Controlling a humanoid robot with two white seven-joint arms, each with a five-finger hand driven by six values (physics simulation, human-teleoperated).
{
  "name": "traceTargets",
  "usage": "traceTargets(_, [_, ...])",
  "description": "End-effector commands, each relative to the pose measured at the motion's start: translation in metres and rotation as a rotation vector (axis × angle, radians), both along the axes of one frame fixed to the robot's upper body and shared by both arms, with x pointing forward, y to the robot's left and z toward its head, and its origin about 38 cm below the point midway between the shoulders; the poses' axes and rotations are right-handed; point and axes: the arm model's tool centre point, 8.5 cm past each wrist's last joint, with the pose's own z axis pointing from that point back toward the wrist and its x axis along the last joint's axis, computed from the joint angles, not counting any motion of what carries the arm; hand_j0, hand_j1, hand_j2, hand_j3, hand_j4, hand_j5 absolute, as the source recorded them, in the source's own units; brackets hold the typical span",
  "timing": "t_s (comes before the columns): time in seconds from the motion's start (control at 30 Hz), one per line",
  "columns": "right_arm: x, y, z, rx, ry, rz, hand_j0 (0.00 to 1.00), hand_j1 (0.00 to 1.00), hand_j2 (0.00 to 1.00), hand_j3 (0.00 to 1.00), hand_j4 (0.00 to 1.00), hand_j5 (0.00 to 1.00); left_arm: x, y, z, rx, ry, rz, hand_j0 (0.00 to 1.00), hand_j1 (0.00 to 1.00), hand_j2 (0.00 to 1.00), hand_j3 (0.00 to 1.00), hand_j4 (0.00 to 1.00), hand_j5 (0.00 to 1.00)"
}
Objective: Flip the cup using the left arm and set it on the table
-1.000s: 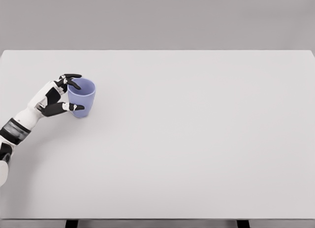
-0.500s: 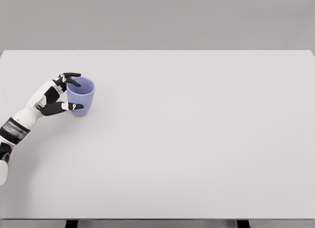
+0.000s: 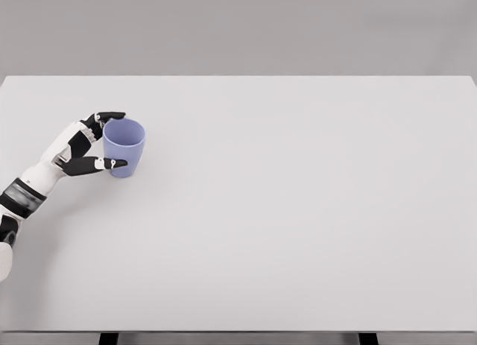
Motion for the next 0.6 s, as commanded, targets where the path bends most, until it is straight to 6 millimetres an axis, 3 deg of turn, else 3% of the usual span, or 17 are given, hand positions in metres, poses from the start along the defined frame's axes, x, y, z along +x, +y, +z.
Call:
traceTargets(0.0, [0.0000,0.0000,0.0000,0.000,0.000,0.000,1.00,1.00,1.00,1.00,1.00,1.00,0.0002,0.0008,0.0012,-0.006,-0.002,0.002,0.79,0.79,0.79,0.79,0.79,0.79])
traceTargets(0.13, [0.0000,0.0000,0.0000,0.000,0.000,0.000,1.00,1.00,1.00,1.00,1.00,1.00,-0.0003,0.0004,-0.0001,-0.005,0.001,0.002,0.85,0.85,0.85,0.85,0.85,0.85])
traceTargets(0.57, [0.0000,0.0000,0.0000,0.000,0.000,0.000,1.00,1.00,1.00,1.00,1.00,1.00,-0.0001,-0.0003,0.0015,-0.003,-0.004,-0.002,0.88,0.88,0.88,0.88,0.88,0.88])
